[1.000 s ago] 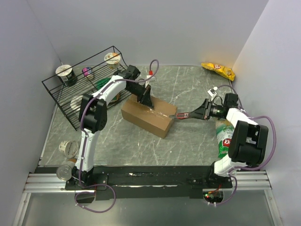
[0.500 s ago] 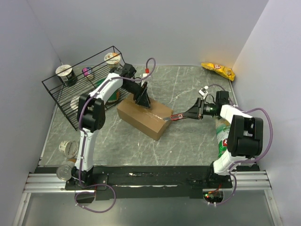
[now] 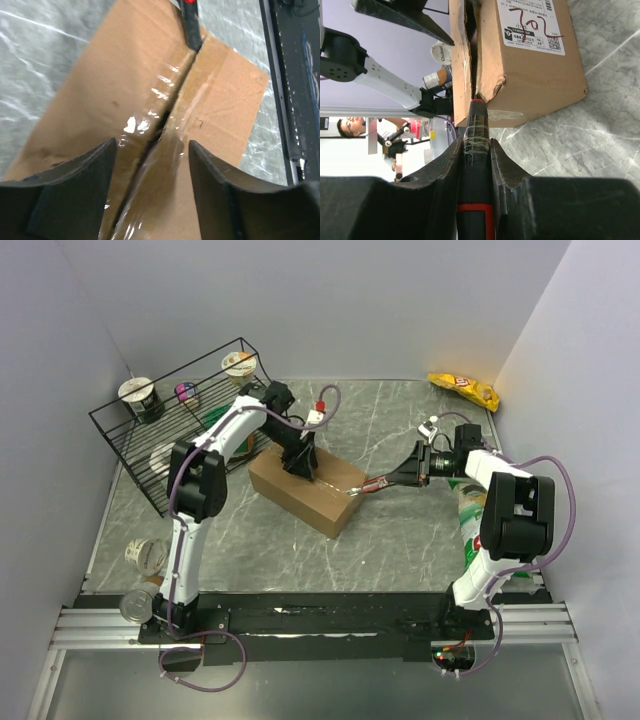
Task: Unpack the express box
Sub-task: Cut the express box at the center of the board.
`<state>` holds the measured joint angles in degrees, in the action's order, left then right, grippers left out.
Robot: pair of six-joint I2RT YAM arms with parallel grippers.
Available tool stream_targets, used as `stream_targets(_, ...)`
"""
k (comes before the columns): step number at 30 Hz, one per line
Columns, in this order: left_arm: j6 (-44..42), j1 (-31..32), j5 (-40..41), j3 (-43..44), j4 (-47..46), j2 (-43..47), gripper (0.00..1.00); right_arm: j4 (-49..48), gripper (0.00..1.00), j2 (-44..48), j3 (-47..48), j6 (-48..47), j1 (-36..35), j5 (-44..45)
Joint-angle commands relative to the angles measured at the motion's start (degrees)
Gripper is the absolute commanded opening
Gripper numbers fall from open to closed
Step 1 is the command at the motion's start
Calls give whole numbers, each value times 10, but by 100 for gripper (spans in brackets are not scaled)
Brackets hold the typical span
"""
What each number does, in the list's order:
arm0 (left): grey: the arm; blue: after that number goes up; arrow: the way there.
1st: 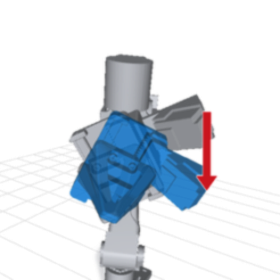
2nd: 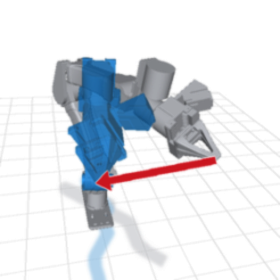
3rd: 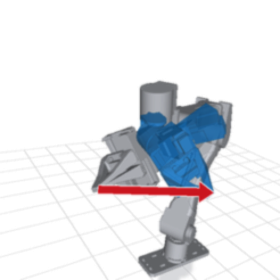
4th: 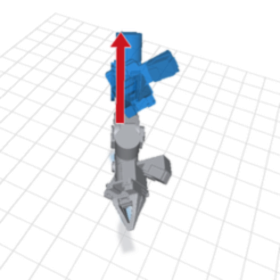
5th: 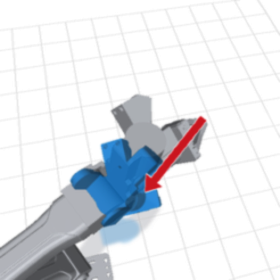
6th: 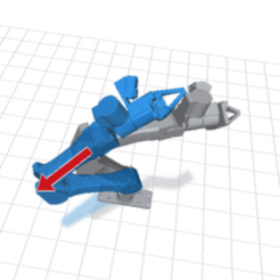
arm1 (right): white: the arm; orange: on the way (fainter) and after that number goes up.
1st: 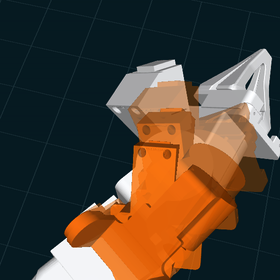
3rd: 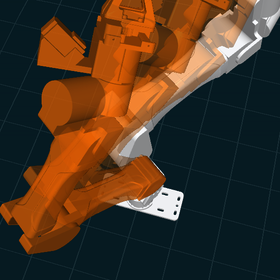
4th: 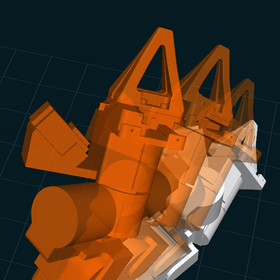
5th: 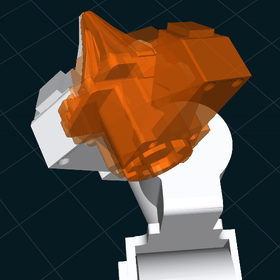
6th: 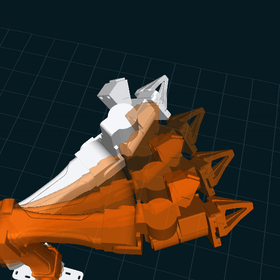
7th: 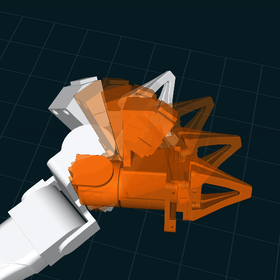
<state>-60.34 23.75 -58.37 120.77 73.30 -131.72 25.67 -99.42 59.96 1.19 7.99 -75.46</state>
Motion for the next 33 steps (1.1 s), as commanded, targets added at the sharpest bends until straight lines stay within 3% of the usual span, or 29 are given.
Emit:
stream_targets(1,-41,41,55,-51,55,5,61,-8,0,-14,34,-44,2,67)
stream_targets(7,-64,66,56,-123,55,56,43,-11,0,-28,46,-40,2,65)
stream_targets(8,-61,67,55,-123,55,56,24,-13,0,-30,49,-39,2,65)
stream_targets(10,-37,68,48,-109,55,46,15,-14,0,-32,52,-37,2,65)
stream_targets(11,-25,68,45,-101,55,40,1,-14,0,-33,54,-38,2,65)
stream_targets(21,81,26,-71,-30,54,3,1,4,0,-22,54,-70,1,70)
stream_targets(33,122,5,-97,-85,24,36,1,-55,0,-67,93,-23,-11,69)
